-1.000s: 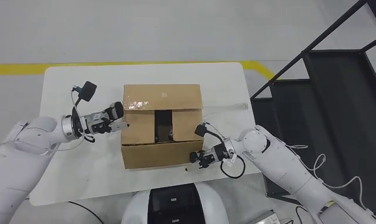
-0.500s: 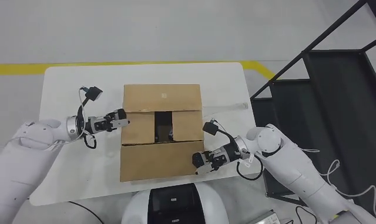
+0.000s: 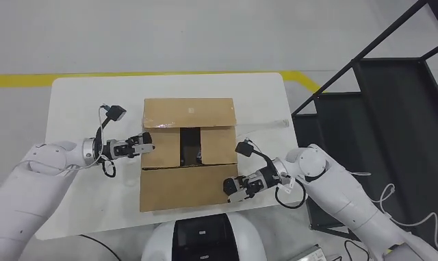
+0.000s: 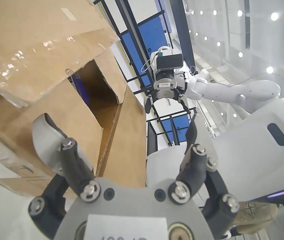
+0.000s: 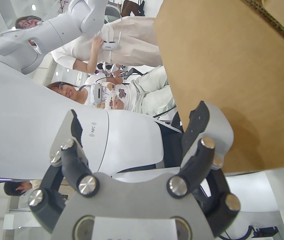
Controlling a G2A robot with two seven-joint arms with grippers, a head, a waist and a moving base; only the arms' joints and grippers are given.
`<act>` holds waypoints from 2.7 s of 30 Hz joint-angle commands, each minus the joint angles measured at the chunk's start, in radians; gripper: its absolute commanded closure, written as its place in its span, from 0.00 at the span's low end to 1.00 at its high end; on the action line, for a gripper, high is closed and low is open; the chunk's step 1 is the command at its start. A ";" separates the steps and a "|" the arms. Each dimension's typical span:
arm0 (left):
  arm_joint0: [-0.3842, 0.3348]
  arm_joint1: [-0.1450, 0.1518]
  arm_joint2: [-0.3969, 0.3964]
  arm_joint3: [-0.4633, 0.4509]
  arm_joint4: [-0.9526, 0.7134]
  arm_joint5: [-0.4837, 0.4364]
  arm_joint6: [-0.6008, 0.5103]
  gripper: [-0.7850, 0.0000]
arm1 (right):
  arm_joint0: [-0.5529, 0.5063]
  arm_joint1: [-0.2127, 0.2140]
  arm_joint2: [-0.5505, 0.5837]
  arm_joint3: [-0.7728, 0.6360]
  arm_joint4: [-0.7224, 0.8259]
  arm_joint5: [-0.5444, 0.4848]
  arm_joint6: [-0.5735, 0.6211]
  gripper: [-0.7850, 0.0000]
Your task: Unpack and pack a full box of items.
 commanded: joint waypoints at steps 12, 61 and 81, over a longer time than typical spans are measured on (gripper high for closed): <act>-0.051 -0.031 0.033 0.111 -0.099 0.057 -0.017 0.00 | 0.037 0.001 -0.037 0.025 0.018 -0.016 -0.016 0.00; -0.680 -0.483 0.464 0.868 0.472 0.102 0.602 0.00 | -0.029 0.042 0.023 0.006 0.031 -0.060 -0.060 0.00; -0.704 -0.399 0.336 1.005 0.449 -0.319 0.532 0.00 | 0.067 0.023 0.044 -0.023 0.071 0.098 -0.179 0.00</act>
